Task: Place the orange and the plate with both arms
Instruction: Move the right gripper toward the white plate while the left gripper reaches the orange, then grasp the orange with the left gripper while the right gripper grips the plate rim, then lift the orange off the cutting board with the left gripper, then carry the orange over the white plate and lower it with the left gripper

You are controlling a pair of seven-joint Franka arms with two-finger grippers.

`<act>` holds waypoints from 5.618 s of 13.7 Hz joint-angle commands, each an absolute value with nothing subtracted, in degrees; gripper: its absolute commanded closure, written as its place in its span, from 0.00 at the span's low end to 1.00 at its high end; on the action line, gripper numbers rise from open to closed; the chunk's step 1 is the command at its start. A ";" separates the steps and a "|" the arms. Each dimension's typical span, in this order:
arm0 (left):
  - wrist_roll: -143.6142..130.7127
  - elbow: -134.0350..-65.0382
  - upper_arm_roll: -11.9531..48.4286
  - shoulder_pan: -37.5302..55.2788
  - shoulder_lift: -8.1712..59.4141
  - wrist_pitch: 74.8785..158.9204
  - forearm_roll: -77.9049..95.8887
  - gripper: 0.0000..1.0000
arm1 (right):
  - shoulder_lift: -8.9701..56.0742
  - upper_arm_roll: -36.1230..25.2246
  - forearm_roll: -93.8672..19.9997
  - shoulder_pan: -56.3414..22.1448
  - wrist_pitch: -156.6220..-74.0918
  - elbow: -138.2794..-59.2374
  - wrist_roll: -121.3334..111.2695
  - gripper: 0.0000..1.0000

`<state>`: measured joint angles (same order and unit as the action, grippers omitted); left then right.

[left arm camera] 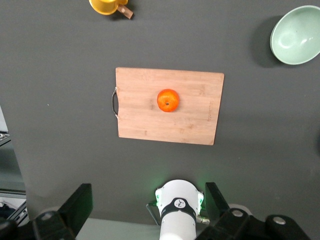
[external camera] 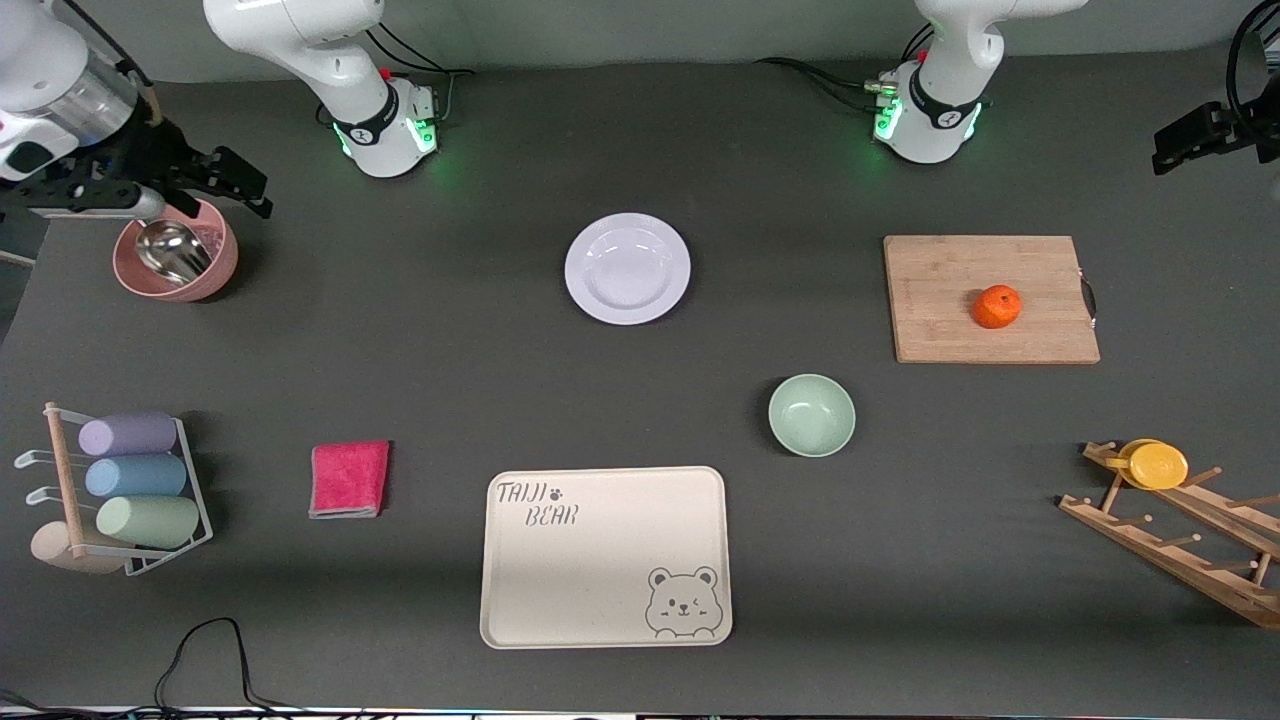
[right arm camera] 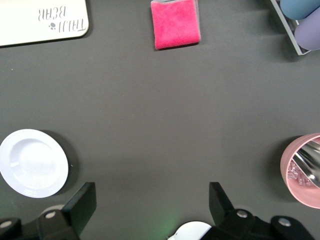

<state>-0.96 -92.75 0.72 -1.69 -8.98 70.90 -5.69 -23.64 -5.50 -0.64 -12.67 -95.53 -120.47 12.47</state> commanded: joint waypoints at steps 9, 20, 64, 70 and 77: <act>-3.96 -136.64 0.18 -1.85 -28.48 102.27 -5.10 0.00 | -27.16 -5.62 -9.56 -12.04 -97.38 -130.32 0.29 0.00; -3.96 -150.46 0.09 -4.75 -7.83 137.26 -5.10 0.00 | -17.95 -8.09 -52.96 -12.39 -117.51 -153.72 -34.33 0.00; -44.25 -107.50 1.49 27.21 0.06 99.91 4.39 1.00 | 24.26 -8.17 -91.23 -12.04 -111.27 -153.02 -86.48 0.58; -65.54 -97.39 1.49 46.29 18.95 110.45 5.35 1.00 | 24.17 -8.17 -91.32 -12.04 -111.27 -153.02 -86.40 0.58; -74.18 -97.56 3.86 53.00 33.12 128.57 6.24 1.00 | 23.64 -8.17 -91.58 -12.04 -110.04 -153.02 -85.96 0.58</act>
<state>-73.23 -99.71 3.77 52.75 31.14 127.90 5.57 22.80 -8.02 -90.02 -12.11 -110.98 -153.25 -84.38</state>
